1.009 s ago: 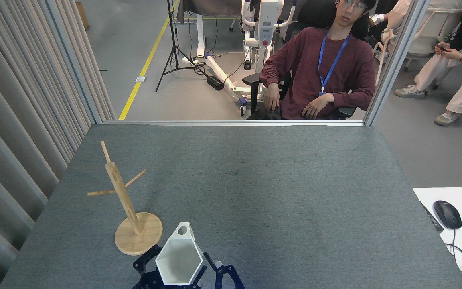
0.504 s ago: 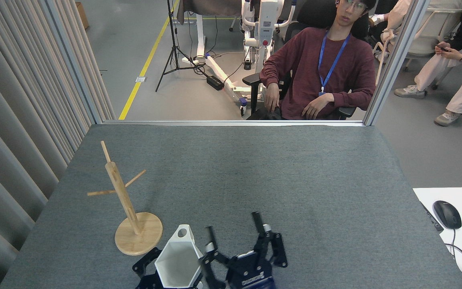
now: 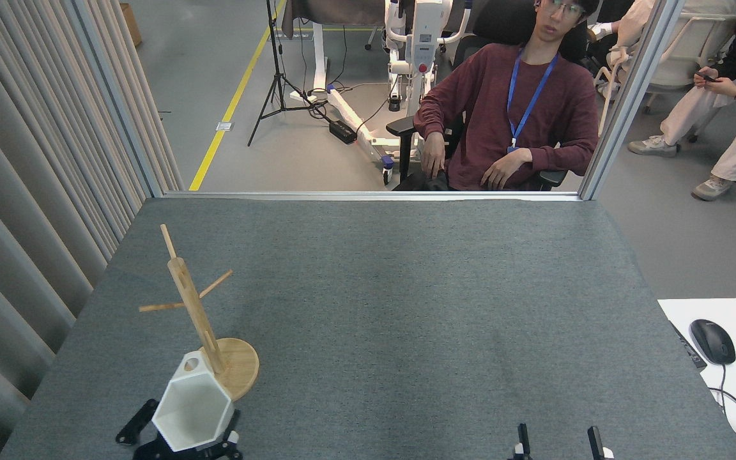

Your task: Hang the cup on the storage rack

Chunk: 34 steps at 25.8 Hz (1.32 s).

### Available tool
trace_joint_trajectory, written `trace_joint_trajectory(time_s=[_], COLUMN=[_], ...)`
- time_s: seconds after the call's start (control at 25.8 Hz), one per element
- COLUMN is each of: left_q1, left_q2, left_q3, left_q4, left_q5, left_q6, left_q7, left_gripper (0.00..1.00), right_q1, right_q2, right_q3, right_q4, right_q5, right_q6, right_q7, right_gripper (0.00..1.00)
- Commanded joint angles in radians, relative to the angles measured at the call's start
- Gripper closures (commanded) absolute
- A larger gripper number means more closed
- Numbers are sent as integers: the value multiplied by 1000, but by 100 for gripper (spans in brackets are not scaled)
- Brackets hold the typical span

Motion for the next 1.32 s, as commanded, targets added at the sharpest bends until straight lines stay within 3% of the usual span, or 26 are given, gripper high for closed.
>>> trace_joint_trajectory(time_s=[0.0,0.16,0.5,0.97,1.28], left_q1=[18,-13,-234,-309,-312], left_q2=[-4,2,7,29,36], left_q3=[123,140,145,195,206], left_q4=[4,67,274,343,307], left_q5=[-30,-141,-348,-345,-342], left_q6=[79,231,283,291,257], left_q7=[-4,6,15,13,13], left_gripper=[47,47,47,47,47], right_q1=[48,50,50,47,44], right_q2=[-2,2,1,1,-1], right_q3=[-47,-41,-32,-32,-32], right_q4=[1,1,-1,-2,1], right_q5=[7,7,9,9,9], right_q6=[-22,-22,-24,-24,-24], right_q7=[-26,-26,-27,-30,-37], right_gripper=[2,2,2,2,2])
